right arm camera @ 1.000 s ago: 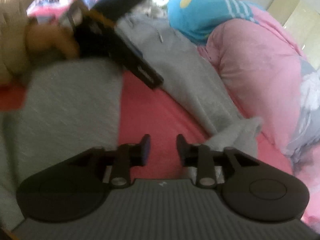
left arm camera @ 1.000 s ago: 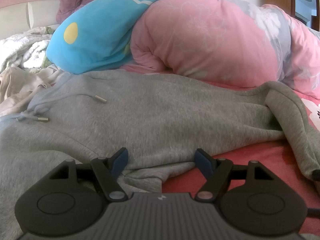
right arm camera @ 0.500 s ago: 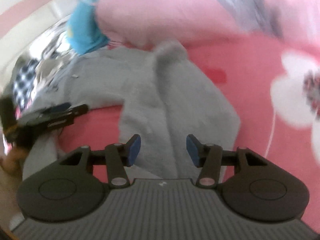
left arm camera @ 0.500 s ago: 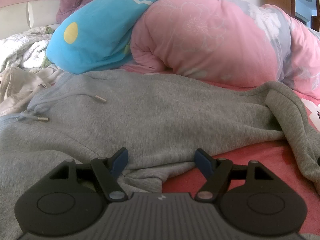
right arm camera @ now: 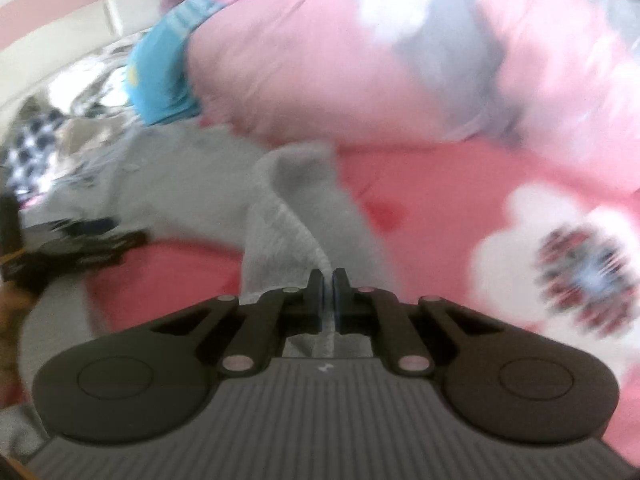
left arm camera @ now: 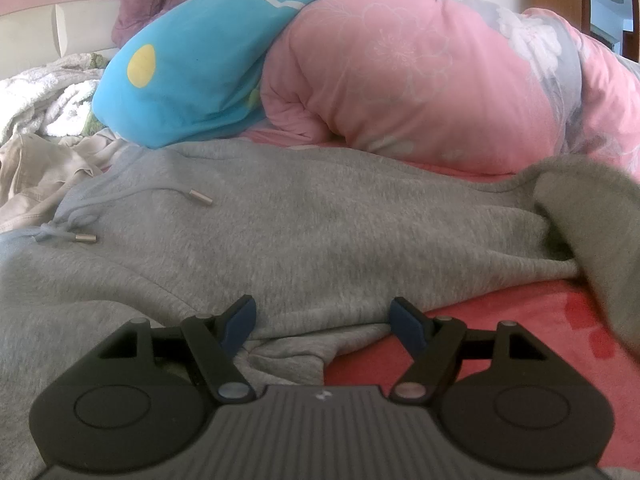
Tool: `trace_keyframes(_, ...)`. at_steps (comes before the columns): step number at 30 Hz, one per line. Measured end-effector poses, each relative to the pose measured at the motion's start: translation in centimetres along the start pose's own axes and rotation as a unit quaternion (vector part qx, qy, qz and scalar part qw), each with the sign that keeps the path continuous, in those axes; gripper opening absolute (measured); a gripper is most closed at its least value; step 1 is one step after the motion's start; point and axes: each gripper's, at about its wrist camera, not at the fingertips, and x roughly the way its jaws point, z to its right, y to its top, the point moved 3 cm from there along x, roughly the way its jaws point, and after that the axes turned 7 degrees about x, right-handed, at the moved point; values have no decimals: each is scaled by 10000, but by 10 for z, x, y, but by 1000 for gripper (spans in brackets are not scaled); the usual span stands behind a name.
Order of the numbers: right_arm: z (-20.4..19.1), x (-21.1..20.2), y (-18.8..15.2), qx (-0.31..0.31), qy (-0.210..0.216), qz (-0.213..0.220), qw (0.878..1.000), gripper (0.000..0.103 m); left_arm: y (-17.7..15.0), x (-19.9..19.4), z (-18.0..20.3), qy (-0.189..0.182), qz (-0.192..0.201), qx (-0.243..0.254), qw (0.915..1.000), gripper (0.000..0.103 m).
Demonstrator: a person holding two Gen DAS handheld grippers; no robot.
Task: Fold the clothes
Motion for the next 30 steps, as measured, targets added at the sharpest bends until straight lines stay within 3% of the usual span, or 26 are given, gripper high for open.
trace_keyframes(4, 35, -8, 34, -473, -991, 229, 9937, 3, 0, 1, 0, 9, -1, 8, 10000, 75)
trace_keyframes(10, 82, 38, 66, -1101, -2054, -41, 9724, 3, 0, 2, 0, 17, -8, 21, 10000, 75)
trace_keyframes(17, 127, 93, 71, -1452, -2714, -481, 9502, 3, 1, 2, 0, 24, -21, 36, 10000, 76)
trace_keyframes(21, 147, 116, 59, -1404, -2750, -723, 9484, 3, 0, 3, 0, 33, -22, 54, 10000, 76)
trace_keyframes(24, 154, 131, 50, -1407, -2832, -675, 9463, 5, 0, 4, 0, 22, -16, 48, 10000, 76)
trace_keyframes(27, 159, 137, 51, -1209, -2928, -526, 9470, 18, 0, 4, -1, 15, -14, 40, 10000, 76)
trace_keyframes(29, 169, 132, 57, -940, -3053, -425, 9466, 46, 0, 4, -2, 6, -13, 31, 10000, 76)
trace_keyframes(30, 174, 125, 60, -735, -3044, -332, 9491, 52, 0, 4, -2, 1, -13, 26, 10000, 76)
